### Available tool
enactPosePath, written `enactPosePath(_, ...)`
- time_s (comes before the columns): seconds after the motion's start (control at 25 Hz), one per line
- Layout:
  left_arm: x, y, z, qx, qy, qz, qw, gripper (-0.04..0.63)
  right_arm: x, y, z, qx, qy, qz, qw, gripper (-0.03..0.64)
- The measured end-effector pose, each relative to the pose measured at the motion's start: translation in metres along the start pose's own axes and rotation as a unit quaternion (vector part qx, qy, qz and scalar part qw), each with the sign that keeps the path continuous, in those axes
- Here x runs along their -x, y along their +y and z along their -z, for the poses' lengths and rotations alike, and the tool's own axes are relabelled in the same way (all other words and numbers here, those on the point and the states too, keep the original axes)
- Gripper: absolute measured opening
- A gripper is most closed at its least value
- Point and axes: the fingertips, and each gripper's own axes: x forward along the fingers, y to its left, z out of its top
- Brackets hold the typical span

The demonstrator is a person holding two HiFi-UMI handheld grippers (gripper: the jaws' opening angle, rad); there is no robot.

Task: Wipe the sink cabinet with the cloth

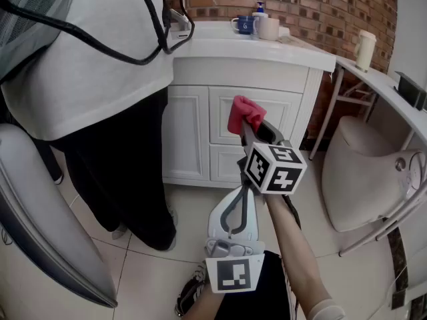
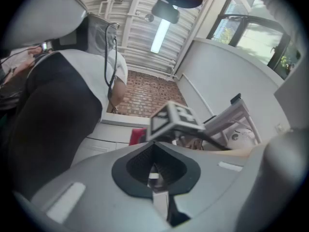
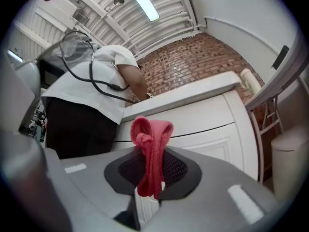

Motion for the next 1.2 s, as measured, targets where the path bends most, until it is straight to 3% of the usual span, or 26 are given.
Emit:
enactPosePath(0.24, -0.004, 0.005, 0.011, 0.019, 0.018, -0.01, 0.9996, 0.011, -0.1, 0.034, 0.04, 0.027, 0.068, -0.022, 0.997, 0.061)
enactPosePath(0.44, -0.014, 0.004, 0.02, 0.018, 0.029, 0.008, 0.9994, 0.011, -0.114, 0.03, 0.043, 0.047, 0.065, -0.015, 0.997, 0.061)
enactPosePath(0.68, -0.023, -0.005, 0.038, 0.024, 0.047, 0.022, 0.9984, 0.011, -0.074, -0.069, 0.022, 0.056, 0.053, 0.06, 0.995, 0.061)
enactPosePath(0.96, -0.034, -0.023, 0.049, 0.021, 0.055, 0.032, 0.9978, 0.011, -0.018, -0.191, 0.003, 0.064, 0.065, 0.169, 0.981, 0.061)
enactPosePath(1.12, -0.034, -0.03, 0.047, 0.018, 0.058, 0.032, 0.9976, 0.011, 0.006, -0.233, -0.005, 0.068, 0.069, 0.229, 0.969, 0.061)
enactPosePath(1.2, -0.032, -0.029, 0.045, 0.015, 0.056, 0.03, 0.9978, 0.011, 0.014, -0.226, -0.006, 0.058, 0.06, 0.226, 0.971, 0.061)
